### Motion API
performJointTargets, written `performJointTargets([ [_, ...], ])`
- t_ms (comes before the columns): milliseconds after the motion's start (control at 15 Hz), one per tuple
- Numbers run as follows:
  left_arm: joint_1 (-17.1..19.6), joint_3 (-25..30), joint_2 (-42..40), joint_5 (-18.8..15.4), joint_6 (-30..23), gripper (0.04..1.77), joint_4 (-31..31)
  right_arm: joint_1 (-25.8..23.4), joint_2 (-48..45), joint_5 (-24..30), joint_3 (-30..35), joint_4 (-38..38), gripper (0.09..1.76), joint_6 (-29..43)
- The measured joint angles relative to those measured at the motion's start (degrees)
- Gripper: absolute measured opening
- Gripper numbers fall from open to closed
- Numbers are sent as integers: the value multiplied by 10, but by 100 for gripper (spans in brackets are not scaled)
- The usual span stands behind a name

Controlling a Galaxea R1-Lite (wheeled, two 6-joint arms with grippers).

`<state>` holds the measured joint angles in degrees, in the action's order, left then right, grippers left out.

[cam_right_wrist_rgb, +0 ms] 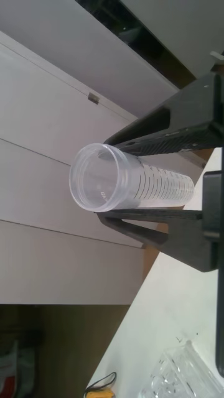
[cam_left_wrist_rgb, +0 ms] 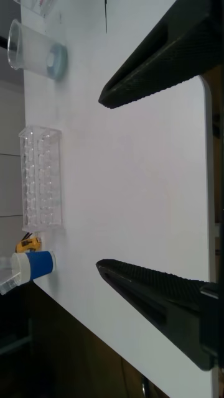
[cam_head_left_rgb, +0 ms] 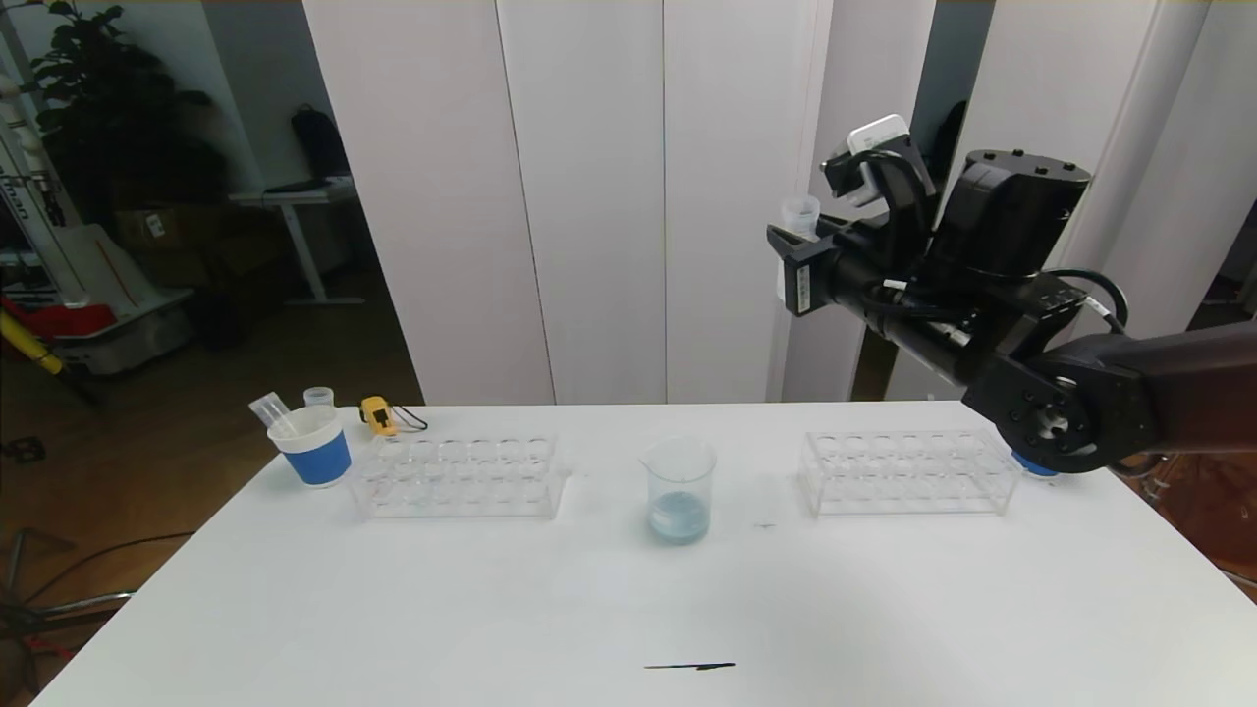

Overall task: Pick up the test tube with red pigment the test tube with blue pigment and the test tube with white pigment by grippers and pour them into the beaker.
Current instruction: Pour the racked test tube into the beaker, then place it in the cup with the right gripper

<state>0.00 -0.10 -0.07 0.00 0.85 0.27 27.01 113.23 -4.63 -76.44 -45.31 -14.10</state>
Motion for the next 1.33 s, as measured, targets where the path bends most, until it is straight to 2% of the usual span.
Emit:
performJointTargets([
  [267, 0, 0, 0, 0, 0, 173, 0, -36, -21, -29, 101, -60, 58, 64],
  [467, 0, 0, 0, 0, 0, 173, 0, -89, -37, -34, 135, -65, 58, 74],
  [733, 0, 0, 0, 0, 0, 173, 0, -200, -56, -24, 143, -67, 58, 73],
  [1000, 0, 0, 0, 0, 0, 173, 0, -310, -65, 27, 137, -68, 58, 72],
  [1133, 0, 0, 0, 0, 0, 173, 0, -346, -59, 33, 133, -69, 58, 73],
  [1333, 0, 0, 0, 0, 0, 173, 0, -360, -38, 33, 126, -89, 58, 76],
])
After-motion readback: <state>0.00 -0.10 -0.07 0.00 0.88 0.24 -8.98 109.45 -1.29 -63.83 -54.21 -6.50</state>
